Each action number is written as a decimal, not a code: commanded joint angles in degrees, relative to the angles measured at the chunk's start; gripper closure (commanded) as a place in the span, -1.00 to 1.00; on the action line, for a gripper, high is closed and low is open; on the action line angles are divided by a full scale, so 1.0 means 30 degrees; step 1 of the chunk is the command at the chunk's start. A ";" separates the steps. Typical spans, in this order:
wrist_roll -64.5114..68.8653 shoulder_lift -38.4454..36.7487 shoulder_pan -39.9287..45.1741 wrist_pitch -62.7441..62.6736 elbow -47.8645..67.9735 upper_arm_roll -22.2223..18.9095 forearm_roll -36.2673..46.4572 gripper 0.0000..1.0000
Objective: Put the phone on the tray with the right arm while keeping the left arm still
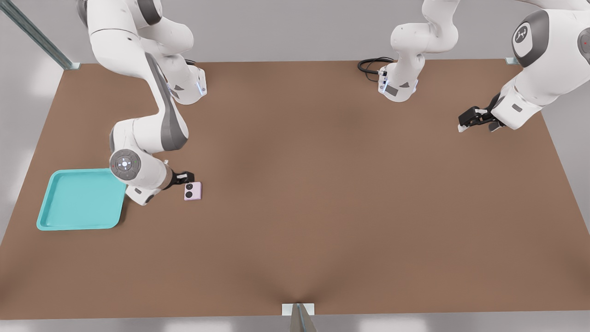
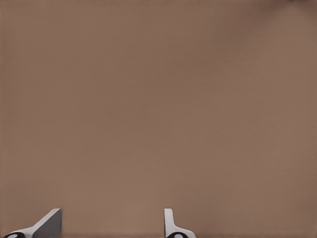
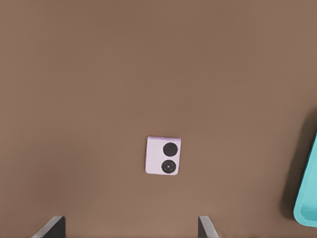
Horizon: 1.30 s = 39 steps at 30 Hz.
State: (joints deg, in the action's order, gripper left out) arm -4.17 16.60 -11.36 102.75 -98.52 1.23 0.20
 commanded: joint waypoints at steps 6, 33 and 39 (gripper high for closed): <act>-0.3970 0.1205 0.0183 0.6531 -0.2083 0.0177 0.0080 -1.00; -0.3179 0.2728 0.4168 1.4001 -0.8235 0.3048 -0.2204 -1.00; -0.3296 0.3138 0.4432 1.4089 -0.8324 0.3048 -0.3612 -1.00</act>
State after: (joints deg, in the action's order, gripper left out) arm -13.52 25.96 1.92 143.27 -123.51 10.36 -8.75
